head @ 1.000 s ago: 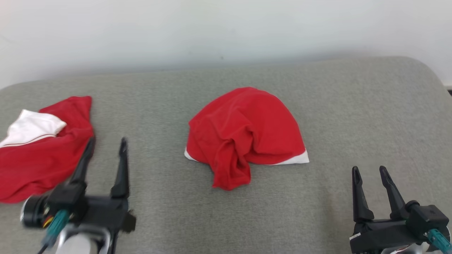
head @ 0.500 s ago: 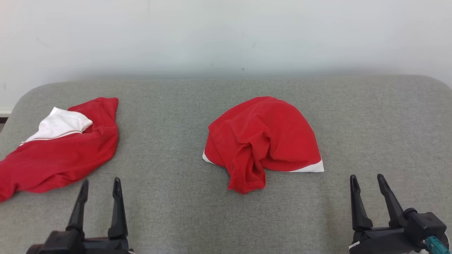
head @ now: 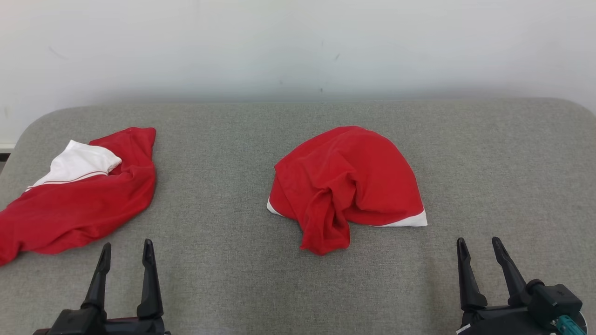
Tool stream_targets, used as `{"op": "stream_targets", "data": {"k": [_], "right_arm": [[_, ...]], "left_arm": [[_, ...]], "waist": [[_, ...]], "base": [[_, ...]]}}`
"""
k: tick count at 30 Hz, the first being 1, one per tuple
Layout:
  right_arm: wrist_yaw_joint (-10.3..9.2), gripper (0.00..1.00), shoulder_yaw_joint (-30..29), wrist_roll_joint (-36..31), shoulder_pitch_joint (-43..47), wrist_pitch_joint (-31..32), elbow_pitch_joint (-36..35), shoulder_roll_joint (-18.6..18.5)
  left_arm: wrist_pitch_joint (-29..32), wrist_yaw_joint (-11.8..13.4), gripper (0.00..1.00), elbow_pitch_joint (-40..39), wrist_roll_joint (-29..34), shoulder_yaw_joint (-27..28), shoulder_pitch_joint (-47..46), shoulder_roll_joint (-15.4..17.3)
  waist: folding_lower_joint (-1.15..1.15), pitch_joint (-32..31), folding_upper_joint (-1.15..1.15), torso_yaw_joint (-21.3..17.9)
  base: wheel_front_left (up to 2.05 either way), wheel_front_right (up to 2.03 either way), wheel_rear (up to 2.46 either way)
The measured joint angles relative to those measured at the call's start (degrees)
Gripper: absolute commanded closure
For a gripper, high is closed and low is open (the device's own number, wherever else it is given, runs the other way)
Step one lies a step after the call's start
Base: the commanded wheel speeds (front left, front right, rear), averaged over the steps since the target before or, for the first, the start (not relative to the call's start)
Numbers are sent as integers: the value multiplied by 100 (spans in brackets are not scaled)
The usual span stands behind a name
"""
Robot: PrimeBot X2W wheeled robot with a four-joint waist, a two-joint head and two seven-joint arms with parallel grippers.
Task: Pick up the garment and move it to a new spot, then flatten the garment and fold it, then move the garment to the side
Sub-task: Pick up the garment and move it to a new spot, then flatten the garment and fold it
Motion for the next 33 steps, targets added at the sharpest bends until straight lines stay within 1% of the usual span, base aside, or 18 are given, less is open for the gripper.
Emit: {"op": "stream_targets", "data": {"k": [7,10,12,15,20,27,33], "right_arm": [[0,0,23,29,0,0,49,-1],[0,0,38,33,-2,0,52,-1],[0,0,51,33,-24,0,51,-1],[0,0,103,48,-86,0,55,-5],[0,0,164,70,-190,0,71,-3],[0,0,187,110,-308,0,101,8],[0,0,164,153,-399,0,79,-3]], "left_arm": [[0,-130,0,77,97,108,12,-71],[0,-142,0,91,122,146,11,-91],[0,-188,0,156,114,82,-9,-96],[0,-237,0,312,145,-172,-176,-110],[0,-293,0,687,182,-872,-790,-141],[0,-321,0,1455,-18,-1759,-1473,-159],[0,-322,0,2151,-237,-2251,-1716,-172]], "waist": [[0,-8,0,-19],[0,-1,0,-35],[0,20,0,-53],[0,61,0,-103],[0,164,0,-245],[1,358,0,-540],[1,574,0,-785]], "base": [[0,0,0],[0,0,0],[0,0,0],[0,0,0],[0,0,0],[0,0,0],[0,0,0]]}}
